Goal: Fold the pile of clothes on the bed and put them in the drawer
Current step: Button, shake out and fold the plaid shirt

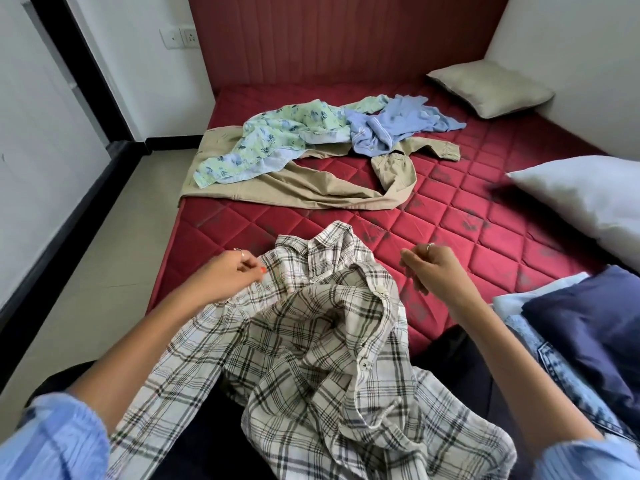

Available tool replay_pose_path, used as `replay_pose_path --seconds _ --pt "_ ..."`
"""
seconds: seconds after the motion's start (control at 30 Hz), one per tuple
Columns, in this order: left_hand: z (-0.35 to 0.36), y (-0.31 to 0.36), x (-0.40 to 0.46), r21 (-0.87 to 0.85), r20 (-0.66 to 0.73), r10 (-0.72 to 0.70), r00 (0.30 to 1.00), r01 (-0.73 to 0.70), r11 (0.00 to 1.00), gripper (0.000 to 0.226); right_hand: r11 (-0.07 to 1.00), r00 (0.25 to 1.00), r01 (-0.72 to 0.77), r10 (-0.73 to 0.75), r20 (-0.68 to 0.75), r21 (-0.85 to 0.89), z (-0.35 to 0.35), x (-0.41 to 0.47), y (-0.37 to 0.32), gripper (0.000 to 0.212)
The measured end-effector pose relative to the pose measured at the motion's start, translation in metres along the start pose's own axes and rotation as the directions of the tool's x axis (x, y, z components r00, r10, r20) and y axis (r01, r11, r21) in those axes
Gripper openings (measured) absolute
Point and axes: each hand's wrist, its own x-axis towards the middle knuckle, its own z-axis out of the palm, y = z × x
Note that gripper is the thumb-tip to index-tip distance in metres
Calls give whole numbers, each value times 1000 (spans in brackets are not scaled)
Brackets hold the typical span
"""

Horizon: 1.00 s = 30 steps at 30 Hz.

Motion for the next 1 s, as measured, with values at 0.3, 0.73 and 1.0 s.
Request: replay_pose_path --seconds 0.3,0.73,1.0 --pt "9 -67 68 213 -251 -237 939 292 932 37 898 986 -117 155 56 -424 41 64 41 24" --pt "29 -103 110 347 -261 -397 880 469 812 39 657 913 -237 403 68 -716 103 94 59 61" --pt "8 -90 113 134 -394 -265 880 340 931 26 789 957 -267 285 -56 -553 78 94 60 25"
